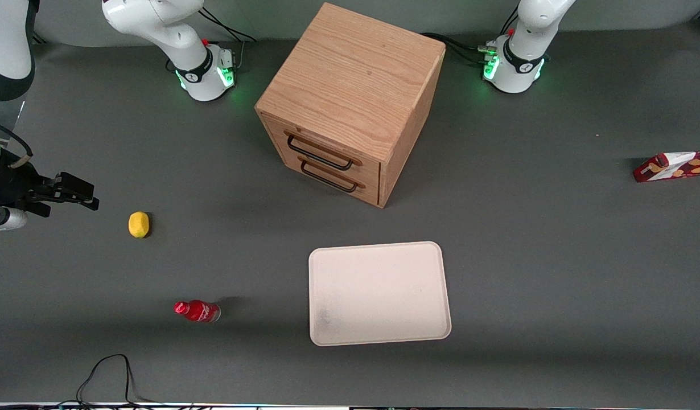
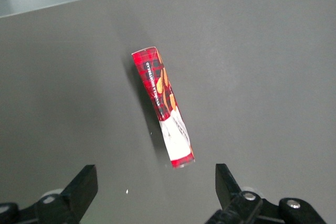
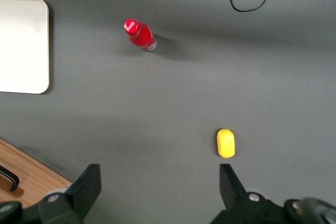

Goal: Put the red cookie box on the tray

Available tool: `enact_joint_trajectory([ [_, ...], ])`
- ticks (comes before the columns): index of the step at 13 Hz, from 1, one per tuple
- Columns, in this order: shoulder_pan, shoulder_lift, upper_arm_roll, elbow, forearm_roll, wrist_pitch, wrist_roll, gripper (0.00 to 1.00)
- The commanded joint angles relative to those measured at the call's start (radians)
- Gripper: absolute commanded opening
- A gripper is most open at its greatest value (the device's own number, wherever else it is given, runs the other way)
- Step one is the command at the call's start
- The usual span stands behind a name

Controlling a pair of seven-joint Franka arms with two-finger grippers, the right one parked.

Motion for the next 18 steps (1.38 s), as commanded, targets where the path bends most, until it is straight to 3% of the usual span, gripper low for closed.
enact_joint_trajectory([
  [1, -0.008, 0.036, 0.006, -0.055, -0.009, 0.106, -0.040, 1.00],
  [8, -0.010, 0.150, 0.005, -0.118, -0.049, 0.285, -0.062, 1.00],
  [11, -0.011, 0.187, 0.006, -0.133, -0.100, 0.335, -0.060, 1.00],
  [18, -0.004, 0.302, 0.006, -0.166, -0.104, 0.487, -0.057, 1.00],
])
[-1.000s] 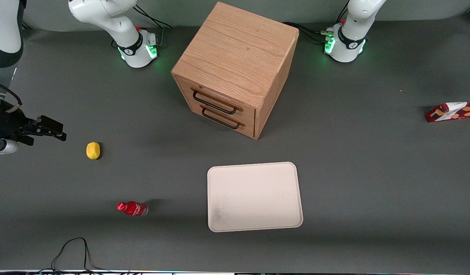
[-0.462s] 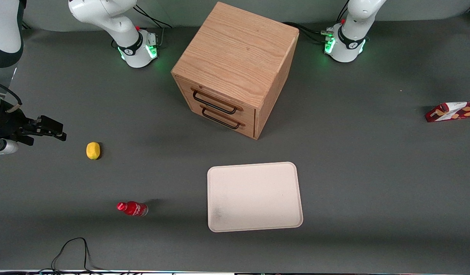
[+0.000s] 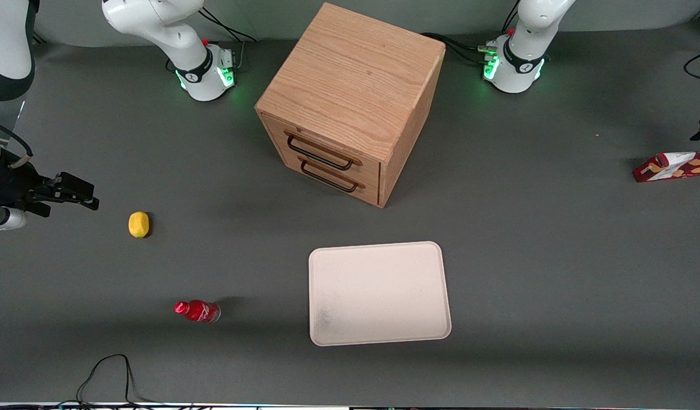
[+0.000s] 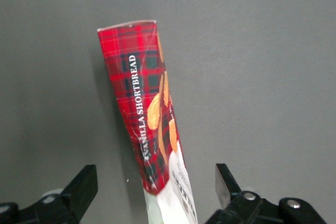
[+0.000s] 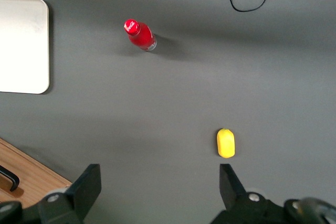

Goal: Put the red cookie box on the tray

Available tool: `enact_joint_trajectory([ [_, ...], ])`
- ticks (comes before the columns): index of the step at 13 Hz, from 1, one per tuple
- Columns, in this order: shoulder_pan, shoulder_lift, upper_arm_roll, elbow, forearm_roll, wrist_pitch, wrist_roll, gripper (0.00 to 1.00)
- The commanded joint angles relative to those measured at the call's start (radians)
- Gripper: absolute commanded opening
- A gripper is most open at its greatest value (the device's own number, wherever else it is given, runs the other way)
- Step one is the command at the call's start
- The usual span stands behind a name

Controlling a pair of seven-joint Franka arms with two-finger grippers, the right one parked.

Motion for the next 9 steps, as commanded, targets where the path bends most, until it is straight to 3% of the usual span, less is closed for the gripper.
enact_joint_trajectory([
  [1, -0.004, 0.032, 0.004, -0.009, -0.021, 0.050, -0.015, 1.00],
  [6, -0.010, 0.074, 0.004, -0.008, -0.039, 0.110, 0.024, 1.00],
  [7, -0.011, 0.074, 0.004, -0.006, -0.045, 0.105, 0.002, 0.90],
  [8, -0.013, 0.072, 0.004, -0.003, -0.056, 0.101, -0.013, 0.65],
  [9, -0.013, 0.068, 0.004, -0.005, -0.058, 0.097, -0.015, 0.29],
])
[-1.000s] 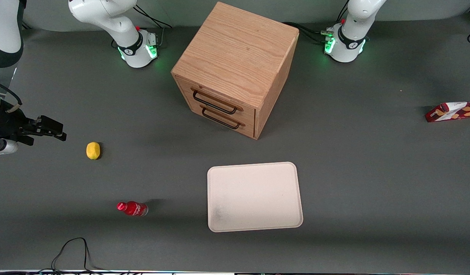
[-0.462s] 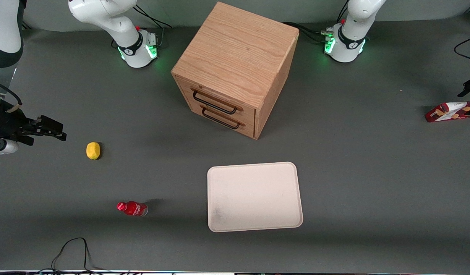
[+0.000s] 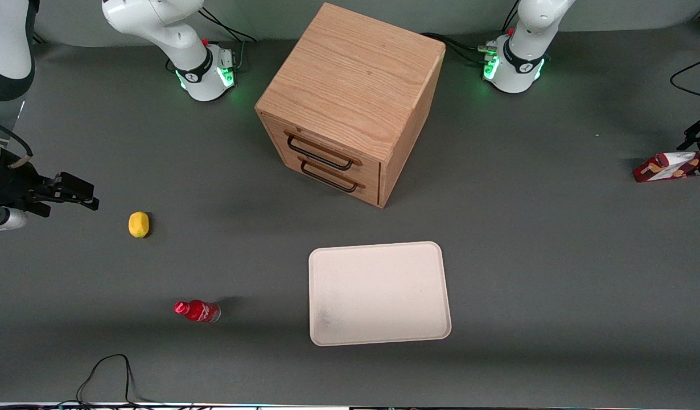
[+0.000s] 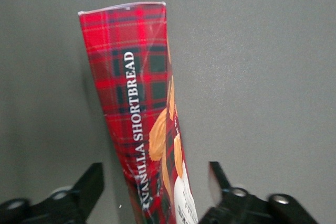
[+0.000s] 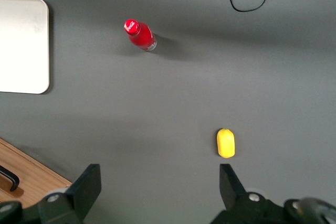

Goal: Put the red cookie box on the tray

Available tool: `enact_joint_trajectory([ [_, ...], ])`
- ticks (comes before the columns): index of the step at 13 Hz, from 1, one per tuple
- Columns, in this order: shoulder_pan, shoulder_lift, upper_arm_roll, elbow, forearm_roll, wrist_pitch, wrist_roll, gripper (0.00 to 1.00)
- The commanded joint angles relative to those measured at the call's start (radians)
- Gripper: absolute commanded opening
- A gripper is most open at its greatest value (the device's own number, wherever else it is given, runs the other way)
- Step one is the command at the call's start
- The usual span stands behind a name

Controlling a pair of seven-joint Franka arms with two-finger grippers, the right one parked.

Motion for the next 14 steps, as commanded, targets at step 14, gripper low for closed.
enact_joint_trajectory([
  [14, -0.022, -0.139, 0.012, 0.232, 0.036, -0.449, -0.021, 0.00],
])
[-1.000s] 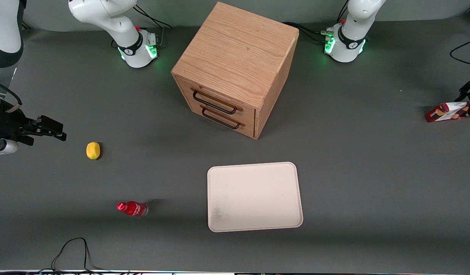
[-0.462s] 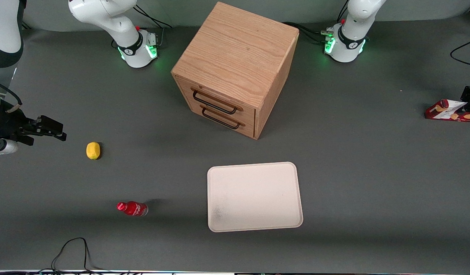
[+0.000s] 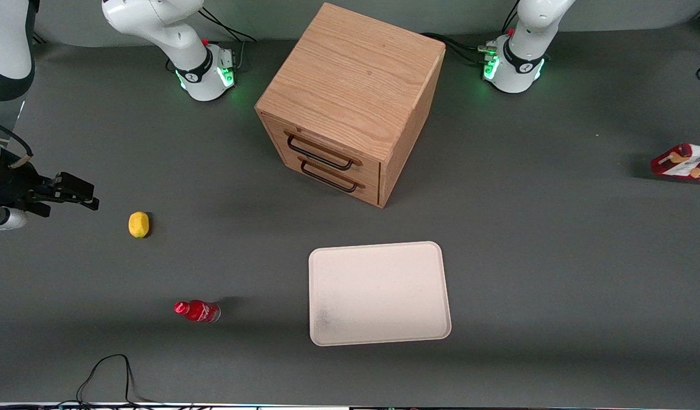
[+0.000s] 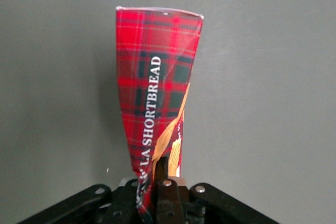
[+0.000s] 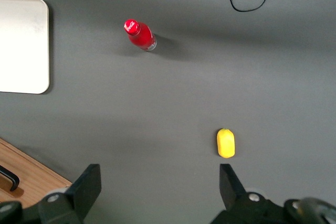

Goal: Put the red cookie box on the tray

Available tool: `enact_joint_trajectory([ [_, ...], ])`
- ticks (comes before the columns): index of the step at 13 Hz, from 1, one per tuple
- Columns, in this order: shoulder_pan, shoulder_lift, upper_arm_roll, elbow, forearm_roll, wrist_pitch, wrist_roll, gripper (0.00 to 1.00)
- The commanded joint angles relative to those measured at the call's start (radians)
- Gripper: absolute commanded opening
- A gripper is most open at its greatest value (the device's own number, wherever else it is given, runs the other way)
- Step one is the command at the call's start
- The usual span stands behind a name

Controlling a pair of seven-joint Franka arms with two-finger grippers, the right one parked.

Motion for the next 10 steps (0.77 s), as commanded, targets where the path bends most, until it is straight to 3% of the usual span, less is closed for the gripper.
enact_joint_trajectory([
  [1, -0.006, -0.082, 0.012, 0.083, 0.065, -0.170, -0.021, 0.00],
  [6, -0.007, -0.164, 0.010, 0.252, 0.159, -0.419, -0.045, 0.00],
  [10, -0.048, -0.168, 0.004, 0.312, 0.189, -0.474, -0.024, 0.00],
])
